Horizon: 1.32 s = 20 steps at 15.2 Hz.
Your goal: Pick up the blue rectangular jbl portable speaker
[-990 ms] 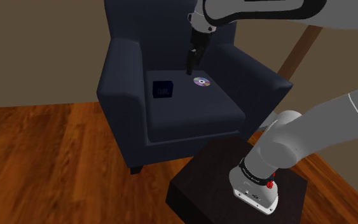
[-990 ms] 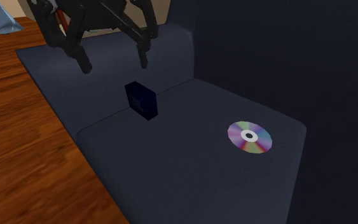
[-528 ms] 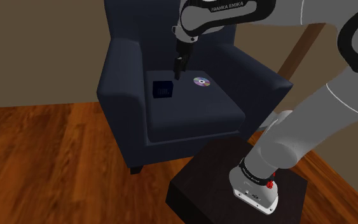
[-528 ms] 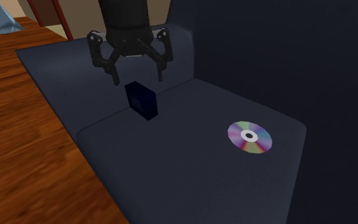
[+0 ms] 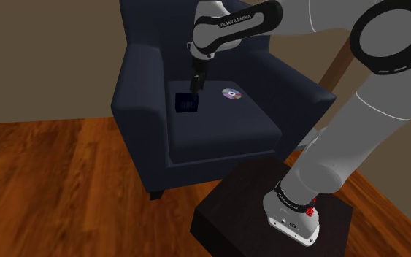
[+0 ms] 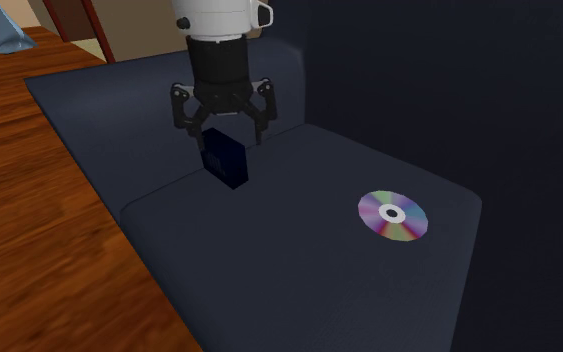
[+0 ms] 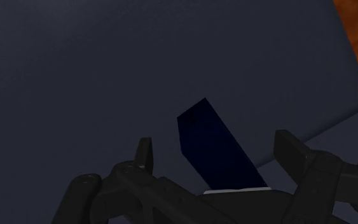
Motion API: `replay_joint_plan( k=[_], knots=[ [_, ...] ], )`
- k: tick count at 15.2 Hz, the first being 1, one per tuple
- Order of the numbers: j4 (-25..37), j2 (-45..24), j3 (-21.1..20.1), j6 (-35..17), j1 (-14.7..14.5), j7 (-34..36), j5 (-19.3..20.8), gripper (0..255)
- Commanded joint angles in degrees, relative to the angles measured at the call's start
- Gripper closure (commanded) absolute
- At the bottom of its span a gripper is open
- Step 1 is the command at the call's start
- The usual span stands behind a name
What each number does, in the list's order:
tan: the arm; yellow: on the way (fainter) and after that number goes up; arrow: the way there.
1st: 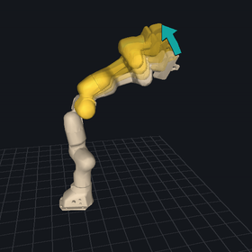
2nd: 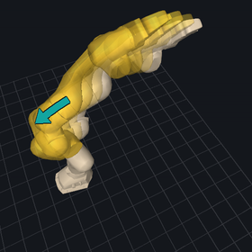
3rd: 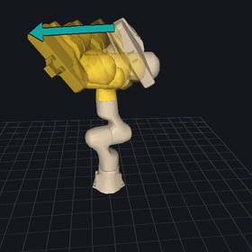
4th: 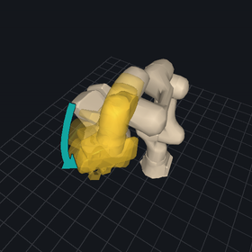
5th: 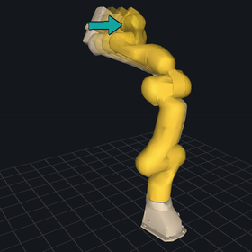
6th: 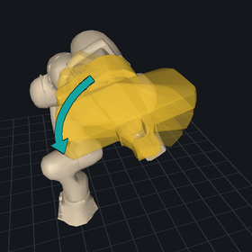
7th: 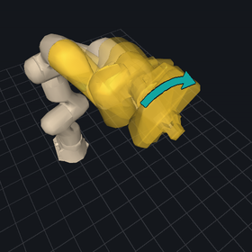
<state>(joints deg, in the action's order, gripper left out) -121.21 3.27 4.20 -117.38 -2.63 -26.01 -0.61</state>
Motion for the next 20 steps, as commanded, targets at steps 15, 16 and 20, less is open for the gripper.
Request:
replay_joint_plan(
  k=[15,16,20],
  knots=[
    [-2.4,-1.2,0.0,-3.6,0.0,-0.1,-0.1,255],
    [-2.0,-0.9,0.0,-2.9,0.0,-0.1,-0.1,255],
    [0.0,0.2,0.0,0.1,0.0,0.1,0.0,255]
  ],
)
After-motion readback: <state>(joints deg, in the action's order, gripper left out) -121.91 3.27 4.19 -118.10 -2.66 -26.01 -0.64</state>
